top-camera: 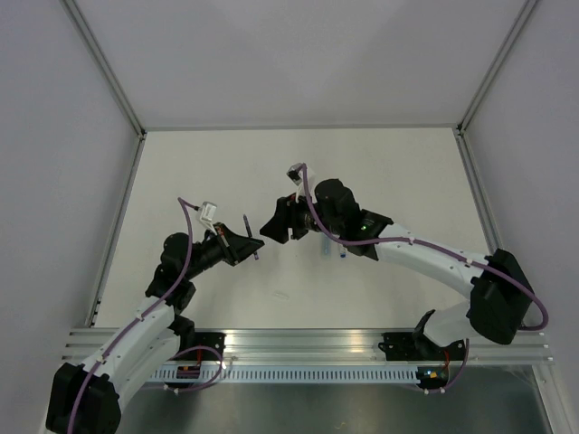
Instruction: Insert the pens into the pen caps
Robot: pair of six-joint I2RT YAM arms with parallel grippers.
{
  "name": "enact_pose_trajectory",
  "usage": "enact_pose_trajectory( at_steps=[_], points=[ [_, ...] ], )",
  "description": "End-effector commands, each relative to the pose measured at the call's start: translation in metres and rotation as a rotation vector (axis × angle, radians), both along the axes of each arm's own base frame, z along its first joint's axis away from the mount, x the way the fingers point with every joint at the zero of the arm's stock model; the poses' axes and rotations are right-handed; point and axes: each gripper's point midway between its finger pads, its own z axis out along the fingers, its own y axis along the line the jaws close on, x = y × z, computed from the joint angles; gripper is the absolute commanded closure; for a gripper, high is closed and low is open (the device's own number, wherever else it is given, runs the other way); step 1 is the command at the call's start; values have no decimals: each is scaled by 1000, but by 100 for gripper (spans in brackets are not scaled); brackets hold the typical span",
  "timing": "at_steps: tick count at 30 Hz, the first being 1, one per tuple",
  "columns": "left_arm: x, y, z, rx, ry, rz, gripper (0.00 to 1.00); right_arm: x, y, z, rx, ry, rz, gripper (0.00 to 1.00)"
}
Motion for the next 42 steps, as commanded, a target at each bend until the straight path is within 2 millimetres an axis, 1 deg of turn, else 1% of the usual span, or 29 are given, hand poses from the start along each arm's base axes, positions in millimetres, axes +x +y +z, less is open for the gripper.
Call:
enact_pose_trajectory(
  at_steps=[1,2,4,6,8,10,11,12,13,14,16,17,18,19,21,23,24,25,27,28,35,36,37,41,42],
  points=[
    [20,17,-18,83,-11,142,98,-1,-41,20,-108,-140,-78,33],
    [20,18,-18,93,-14,141,98,-6,-46,12,-122,-132,-73,33],
    [22,23,-23,143,7,161,98,-16,-51,6,-141,-124,-41,33],
    [23,26,-23,157,6,179,98,-22,-54,-10,-188,-103,-24,33],
    [21,30,-21,165,-2,197,98,-27,-54,-31,-254,-96,10,34],
    [26,41,-22,186,5,273,98,-33,-57,-59,-348,-72,42,35],
    [24,47,-23,200,12,301,98,-37,-55,-67,-387,-89,63,36],
    [28,56,-22,215,10,355,98,-42,-55,-76,-423,-80,85,36],
    [28,61,-19,223,-1,378,98,-47,-54,-90,-460,-69,114,37],
    [28,64,-15,221,-15,399,98,-57,-48,-95,-477,-76,155,37],
    [22,75,-7,213,-49,451,98,-67,-45,-112,-525,-71,205,38],
    [22,81,-2,207,-67,485,98,-74,-41,-115,-534,-74,229,39],
    [17,86,7,188,-103,506,98,-77,-40,-119,-549,-72,245,40],
    [15,91,11,185,-121,527,98,-78,-38,-126,-570,-65,256,41],
    [10,102,20,175,-155,579,98,-84,-37,-134,-598,-61,275,43],
    [8,110,25,169,-172,618,98,-91,-34,-143,-620,-49,305,45],
    [8,113,27,165,-174,638,98,-95,-34,-151,-640,-37,323,46],
    [5,115,28,158,-180,645,98,-96,-32,-153,-646,-38,330,46],
    [5,117,30,153,-185,657,98,-104,-31,-160,-673,-32,357,46],
    [5,118,30,153,-186,658,98,-105,-31,-167,-694,-24,363,47],
    [5,119,29,158,-177,665,98,-106,-20,-179,-723,-15,372,50],
    [5,119,29,158,-175,666,98,-107,-20,-186,-741,-8,374,50],
    [5,119,29,158,-175,668,98,-106,-20,-188,-751,-6,368,51],
    [5,120,29,158,-172,674,98,-106,-28,-206,-814,8,345,54],
    [5,120,29,158,-173,672,98,-102,-30,-209,-835,-2,320,55]
  ],
)
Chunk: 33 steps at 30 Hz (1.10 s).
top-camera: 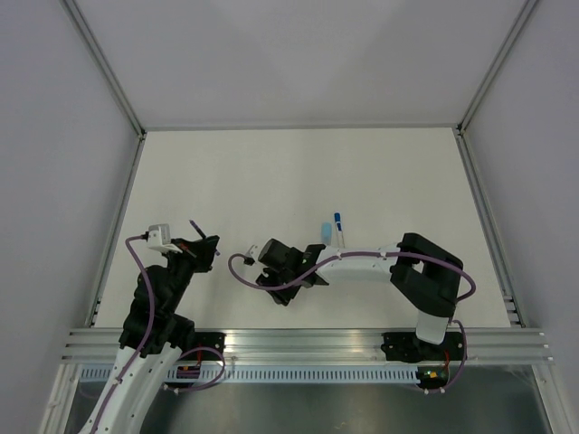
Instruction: Insert the pens into the pen caps
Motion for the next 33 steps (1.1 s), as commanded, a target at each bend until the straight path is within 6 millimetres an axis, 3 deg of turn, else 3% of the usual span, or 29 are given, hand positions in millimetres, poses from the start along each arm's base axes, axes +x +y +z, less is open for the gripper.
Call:
enact_pose_trajectory(
  at_steps=[1,22,25,26,27,33],
  points=[
    [-1,7,19,12,-49,29,98,8,-5,-10,-64,-44,-37,56],
    [0,10,17,10,-42,48,98,24,-14,-6,-158,-108,-189,91],
    [0,10,17,10,-42,49,98,23,-13,-8,-172,-96,-185,84],
    [0,10,18,10,-44,50,98,22,-14,-10,-179,-92,-183,73],
    [0,10,18,8,-43,50,98,23,-14,-9,-180,-94,-188,68],
    [0,11,17,11,-39,53,98,20,-22,-5,-202,-89,-200,66]
  ],
)
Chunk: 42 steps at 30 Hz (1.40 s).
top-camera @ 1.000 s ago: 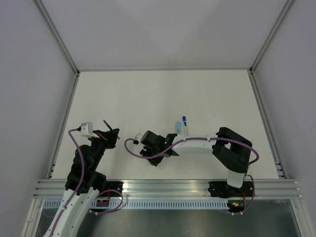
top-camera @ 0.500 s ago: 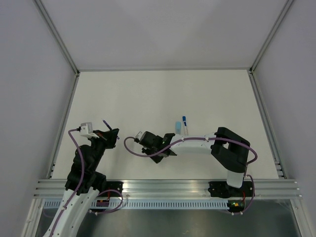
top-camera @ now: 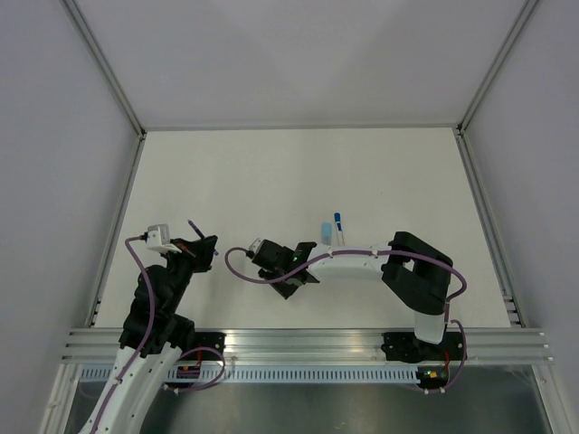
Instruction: Insert the pens into the pen caps
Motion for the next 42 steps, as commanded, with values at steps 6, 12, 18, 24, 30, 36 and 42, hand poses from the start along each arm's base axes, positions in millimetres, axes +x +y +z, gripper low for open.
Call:
enact_pose_trajectory(
  at_steps=[6,12,18,24,30,36,42],
  points=[
    [-1,6,19,6,-46,25,98,-7,-10,0,-48,22,1,66],
    [-2,6,20,5,-51,25,98,4,-30,7,-108,-51,-46,60],
    [-2,6,20,2,-50,21,98,10,-41,21,-88,-78,-77,53],
    [-3,7,20,-3,-54,24,98,27,-41,19,-88,-111,-129,53],
    [-4,7,21,-3,-55,26,98,36,-28,20,-27,-121,-169,53],
    [-4,7,21,-2,-55,26,98,56,-35,22,-18,-148,-319,53],
    [-3,11,21,-1,-55,46,98,74,-42,56,154,-154,-720,48]
  ],
)
